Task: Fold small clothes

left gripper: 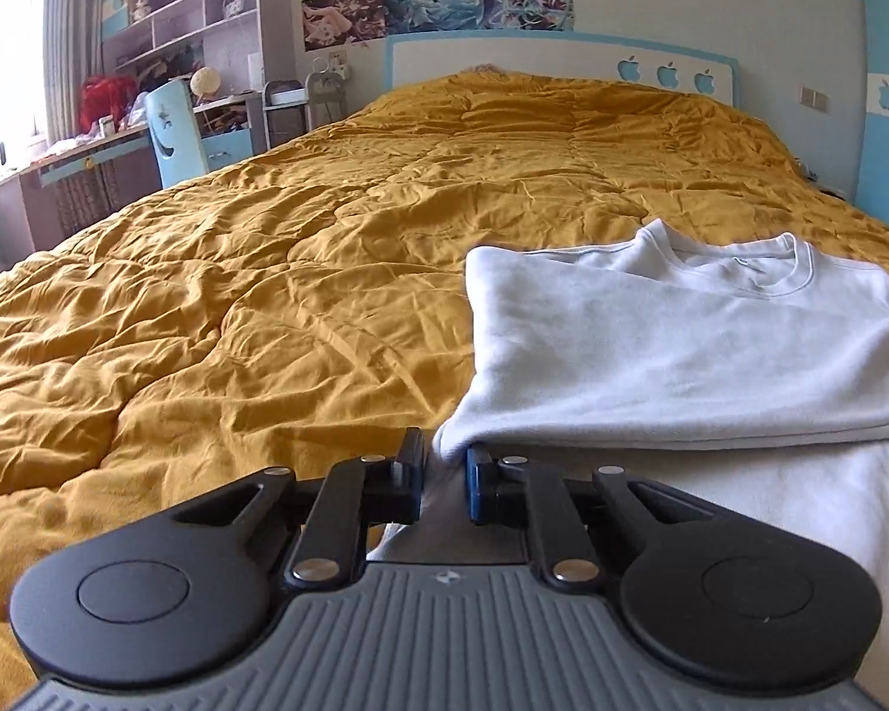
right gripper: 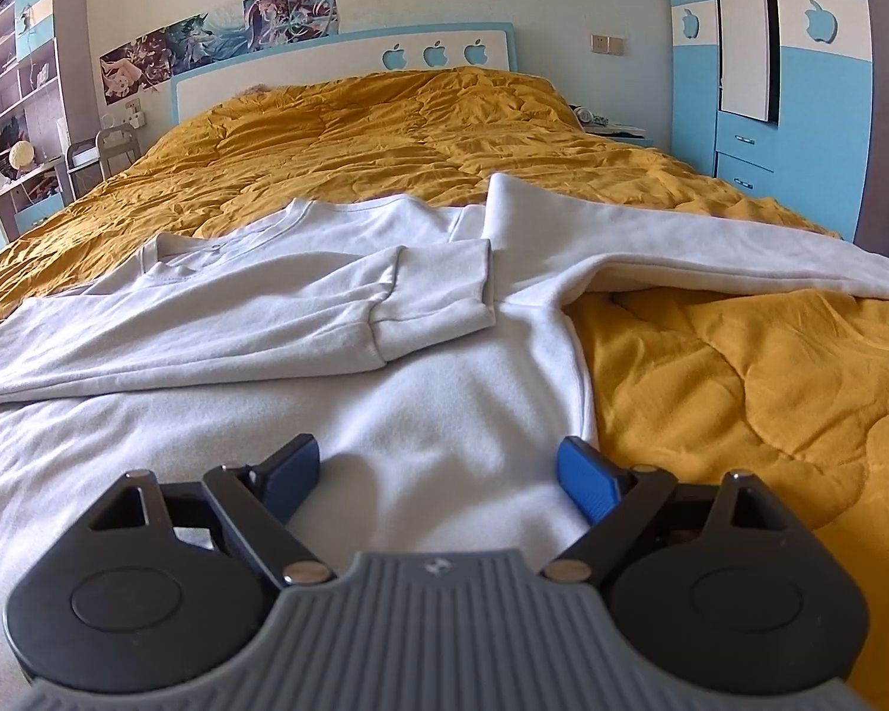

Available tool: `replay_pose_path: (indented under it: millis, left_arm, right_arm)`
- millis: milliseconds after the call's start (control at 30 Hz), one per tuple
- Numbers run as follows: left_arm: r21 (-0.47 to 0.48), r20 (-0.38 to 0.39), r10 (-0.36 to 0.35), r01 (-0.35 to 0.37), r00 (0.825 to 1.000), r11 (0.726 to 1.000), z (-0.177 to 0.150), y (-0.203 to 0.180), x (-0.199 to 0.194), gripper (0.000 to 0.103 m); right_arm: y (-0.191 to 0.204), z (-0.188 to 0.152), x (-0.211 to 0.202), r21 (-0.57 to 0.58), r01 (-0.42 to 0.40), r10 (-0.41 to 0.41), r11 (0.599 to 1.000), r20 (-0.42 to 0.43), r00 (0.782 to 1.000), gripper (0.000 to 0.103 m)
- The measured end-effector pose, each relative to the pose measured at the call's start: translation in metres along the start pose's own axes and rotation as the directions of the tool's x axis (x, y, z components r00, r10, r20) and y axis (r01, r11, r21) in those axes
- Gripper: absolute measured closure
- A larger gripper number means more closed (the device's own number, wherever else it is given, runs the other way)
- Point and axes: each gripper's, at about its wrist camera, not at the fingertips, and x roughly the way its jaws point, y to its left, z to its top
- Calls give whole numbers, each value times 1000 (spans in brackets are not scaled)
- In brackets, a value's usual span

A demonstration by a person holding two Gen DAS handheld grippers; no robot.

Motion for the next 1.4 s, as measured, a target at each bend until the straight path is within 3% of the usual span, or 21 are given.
replay_pose_path:
  millis: [100,167,233,300,367,467,567,633,733,800,867,933,1000,1067,1233,1400]
  left_arm:
    - [17,-15,46,-46,999,999,-1,-4,-4,83]
    - [29,-18,52,-52,998,998,0,-4,-9,72]
    - [-3,-7,26,-26,1000,1000,1,2,-18,68]
    - [-77,54,-26,30,998,997,-3,15,-32,65]
    - [-143,82,-44,55,996,988,-5,26,-43,58]
    - [-183,84,-50,64,995,981,-3,31,-59,58]
    - [-191,99,-80,98,992,977,3,25,-72,57]
    - [-219,108,-124,145,986,965,9,16,-80,56]
    - [-253,104,-213,233,971,939,16,-1,-88,54]
    - [-248,100,-267,284,958,926,18,-14,-94,53]
    - [-254,95,-321,335,942,908,19,-26,-101,52]
    - [-261,85,-376,385,923,885,18,-37,-103,51]
    - [-264,55,-417,415,907,871,18,-47,-102,51]
    - [-267,22,-437,427,899,864,14,-56,-99,51]
    - [-288,-43,-417,389,908,875,11,-70,-88,51]
    - [-276,-77,-349,317,934,908,14,-77,-85,51]
  right_arm:
    - [0,0,0,-2,1,-1,1000,-1,1000,19]
    - [0,-1,-1,0,-4,4,1000,-1,1000,19]
    - [-3,1,-1,12,-23,23,1000,-1,1000,19]
    - [-10,3,-5,51,-52,51,997,6,999,19]
    - [-22,8,-11,122,-104,101,987,25,995,20]
    - [-51,14,-25,277,-191,175,942,82,981,21]
    - [-90,25,-43,414,-192,142,890,150,978,21]
    - [-126,28,-56,523,-161,69,837,191,979,20]
    - [-185,23,-66,719,-94,-60,689,185,981,21]
    - [-215,14,-75,813,-40,-177,581,175,969,21]
    - [-240,8,-81,859,-38,-245,511,187,951,21]
    - [-258,12,-79,860,-40,-244,509,189,951,21]
    - [-277,21,-73,845,-25,-273,534,200,941,21]
    - [-302,27,-60,838,-4,-301,545,200,933,21]
    - [-361,27,-20,868,-79,-308,491,257,916,22]
    - [-390,31,13,851,-111,-322,513,311,894,25]
